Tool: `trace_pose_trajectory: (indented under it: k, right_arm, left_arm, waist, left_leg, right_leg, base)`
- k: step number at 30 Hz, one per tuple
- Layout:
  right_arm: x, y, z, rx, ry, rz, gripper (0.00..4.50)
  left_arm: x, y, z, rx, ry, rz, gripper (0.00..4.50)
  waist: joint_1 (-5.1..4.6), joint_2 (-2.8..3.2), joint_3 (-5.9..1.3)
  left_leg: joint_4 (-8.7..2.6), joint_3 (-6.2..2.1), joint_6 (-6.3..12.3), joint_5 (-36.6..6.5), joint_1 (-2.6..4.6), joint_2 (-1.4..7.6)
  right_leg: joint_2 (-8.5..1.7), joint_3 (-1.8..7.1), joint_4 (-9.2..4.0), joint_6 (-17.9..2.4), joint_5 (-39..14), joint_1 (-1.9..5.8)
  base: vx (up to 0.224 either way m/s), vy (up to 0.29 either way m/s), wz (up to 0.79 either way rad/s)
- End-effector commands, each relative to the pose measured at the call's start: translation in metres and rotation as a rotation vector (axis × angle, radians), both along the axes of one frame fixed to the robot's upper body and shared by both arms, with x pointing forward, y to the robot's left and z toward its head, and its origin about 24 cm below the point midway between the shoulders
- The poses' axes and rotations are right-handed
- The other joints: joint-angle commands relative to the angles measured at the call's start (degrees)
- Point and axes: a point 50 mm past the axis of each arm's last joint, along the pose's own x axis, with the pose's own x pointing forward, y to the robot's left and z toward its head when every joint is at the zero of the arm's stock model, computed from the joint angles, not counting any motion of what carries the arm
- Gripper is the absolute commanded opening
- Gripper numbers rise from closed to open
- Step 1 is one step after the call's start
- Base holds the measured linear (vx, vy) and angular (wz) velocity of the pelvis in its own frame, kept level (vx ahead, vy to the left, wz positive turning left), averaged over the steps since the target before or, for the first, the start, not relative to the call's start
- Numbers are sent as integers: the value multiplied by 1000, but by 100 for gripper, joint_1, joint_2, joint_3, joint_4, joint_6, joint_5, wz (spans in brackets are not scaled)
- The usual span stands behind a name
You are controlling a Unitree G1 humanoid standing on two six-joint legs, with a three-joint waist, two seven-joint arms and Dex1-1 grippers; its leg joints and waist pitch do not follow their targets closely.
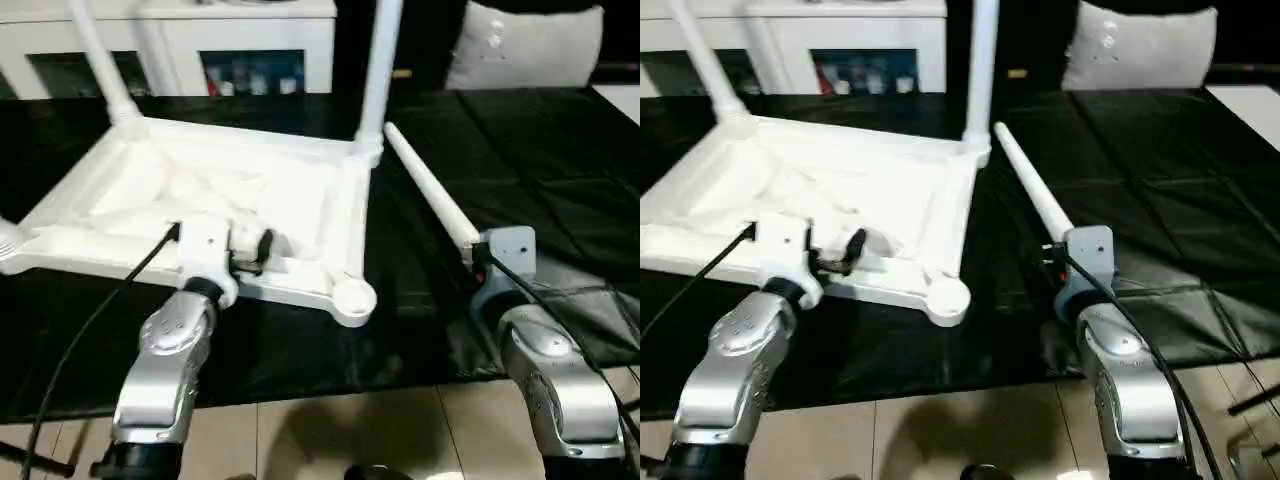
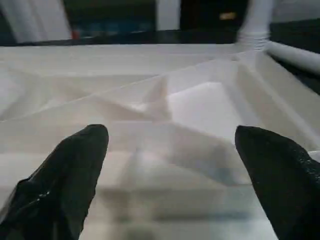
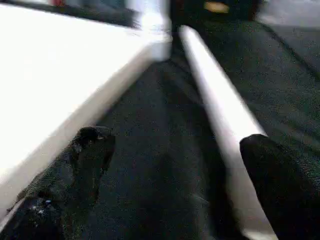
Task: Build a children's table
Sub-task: Move to table
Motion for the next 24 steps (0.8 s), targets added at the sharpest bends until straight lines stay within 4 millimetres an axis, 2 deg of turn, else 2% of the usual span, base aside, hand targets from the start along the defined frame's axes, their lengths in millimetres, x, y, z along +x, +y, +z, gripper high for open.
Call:
trace_pose_trajectory:
  k: [1,2,3,5,6,7,9,10,11,12,13,14,15,16,17,18,19,20,21,22,23,24]
  right_arm:
    - [2,3,9,14,-45,-3,450]
    - [2,1,8,17,-35,-39,450]
    - [2,4,6,50,-13,-33,450]
    - [0,11,6,75,-11,18,450]
    - [0,11,6,75,-12,20,450]
    - [0,14,8,71,-34,48,450]
    - [-1,15,6,60,-29,58,450]
    - [-2,15,5,65,-23,59,450]
    - [-2,15,3,71,-13,56,450]
    - [-2,14,2,77,-6,53,450]
    - [-3,14,2,80,-6,50,450]
    - [-3,14,2,81,-6,48,450]
    - [-2,13,2,81,-5,46,450]
    - [-2,11,1,81,-4,40,450]
    - [-3,11,1,80,-2,37,450]
    - [-3,10,0,77,1,33,450]
    - [-3,10,0,77,1,33,450]
    - [-3,10,0,77,1,33,450]
    - [-4,9,-2,76,5,29,450]
    - [-4,9,-2,76,8,25,450]
    - [-5,9,-3,75,14,24,450]
    - [-6,9,-5,74,19,25,450]
  left_arm:
    - [-2,-2,4,-8,-17,-14,447]
    - [-2,-3,4,-9,-20,-23,447]
    - [-3,-4,4,-13,-23,-33,447]
    - [-3,-5,4,-17,-22,-39,447]
    - [-3,-5,4,-17,-22,-40,447]
    - [-3,-6,4,-17,-22,-45,447]
    - [-3,-6,4,-14,-21,-47,447]
    - [-3,-7,4,-12,-21,-51,447]
    - [-3,-7,4,-10,-21,-54,447]
    - [-3,-7,4,-9,-21,-56,447]
    - [-3,-8,4,-10,-21,-59,447]
    - [-3,-8,4,-10,-21,-60,447]
    - [-4,-8,4,-11,-21,-61,447]
    - [-4,-8,4,-10,-20,-65,447]
    - [-4,-9,4,-9,-20,-68,447]
    - [-4,-9,4,-9,-20,-70,447]
    - [-4,-9,4,-9,-20,-70,447]
    - [-4,-9,4,-9,-20,-70,447]
    - [-4,-9,4,-8,-18,-72,447]
    - [-4,-9,4,-8,-17,-73,447]
    - [-4,-9,4,-7,-17,-74,447]
    - [-5,-10,4,-7,-15,-76,447]
  waist:
    - [8,-69,-353]
    - [22,-76,-330]
    - [28,-59,-309]
    - [28,-49,-254]
    - [9,-66,-219]
    - [-13,-61,-178]
    - [-94,-77,-106]
    - [-151,-65,-43]
    - [-151,-65,-43]
    - [-261,-87,29]
    - [-295,-78,30]
    - [-368,-87,33]
    - [-396,-93,30]
    - [-435,46,-37]
    - [-492,-1,-1]
    - [-463,-55,-15]
    - [-457,-94,-23]
    - [-413,-222,-94]
    - [-261,-326,-187]
    - [30,-357,-269]
    - [42,-429,-237]
    - [-12,-307,-271]
  left_leg:
    - [-371,-207,1081,1326,118,337]
    - [-391,-212,1043,1286,125,337]
    - [-412,-222,1011,1139,133,333]
    - [-456,-228,923,840,158,345]
    - [-503,-248,742,493,161,347]
    - [-555,-260,519,109,201,352]
    - [-689,-288,20,-1052,378,346]
    - [-766,-300,-77,-1705,528,342]
    - [-766,-300,-77,-1705,528,342]
    - [-795,-338,-53,-2444,711,310]
    - [-799,-344,-7,-2625,797,291]
    - [-816,-349,101,-2711,860,279]
    - [-859,-381,144,-2648,812,296]
    - [-893,-227,-167,-2780,1458,549]
    - [-1070,-291,-205,-2810,1400,731]
    - [-1376,-199,-352,-2690,1287,1028]
    - [-1307,-50,-345,-2569,1312,901]
    - [-777,308,-360,-2236,1145,175]
    - [-296,312,-207,-1877,836,-278]
    - [296,-262,-95,-809,204,-293]
    - [533,-631,-78,97,-464,-236]
    - [514,-777,-289,733,-385,-247]
  right_leg:
    - [-579,227,-211,-1098,522,402]
    - [-627,210,-233,-1151,220,386]
    - [-666,204,-265,-1170,-121,381]
    - [-679,195,-339,-1138,-603,364]
    - [-715,194,-394,-1053,-1105,401]
    - [-728,190,-455,-933,-1574,399]
    - [-739,129,-531,-666,-2718,444]
    - [-746,35,-610,-569,-3316,417]
    - [-746,35,-610,-569,-3316,417]
    - [-744,-99,-731,-436,-4042,417]
    - [-728,-170,-763,-407,-4218,428]
    - [-781,-283,-819,-404,-4179,522]
    - [-816,-309,-797,-410,-4057,610]
    - [-619,-333,-714,-570,-3524,205]
    - [-629,-440,-453,-600,-2840,217]
    - [-808,-541,87,-648,-1480,254]
    - [-839,-501,22,-821,-1415,223]
    - [-818,-64,-377,-1438,-1979,458]
    - [-972,513,-556,-1825,-2445,1014]
    - [-1459,1170,-652,-2401,-2651,1696]
    - [-1440,852,-368,-2300,-1327,1891]
    - [-1279,488,-343,-2090,-104,1521]
  base:
    - [0,0,0]
    - [0,0,0]
    - [0,0,0]
    - [0,0,0]
    - [0,0,0]
    - [0,0,0]
    - [-26,4,4]
    - [0,0,0]
    - [0,0,0]
    - [0,0,0]
    - [0,0,0]
    - [0,0,0]
    - [0,0,0]
    - [75,9,-34]
    - [85,-12,-63]
    - [85,-12,-63]
    - [119,-55,-67]
    - [203,-82,-59]
    - [203,-82,-59]
    - [225,-50,-68]
    - [175,-33,-56]
    - [175,-33,-56]
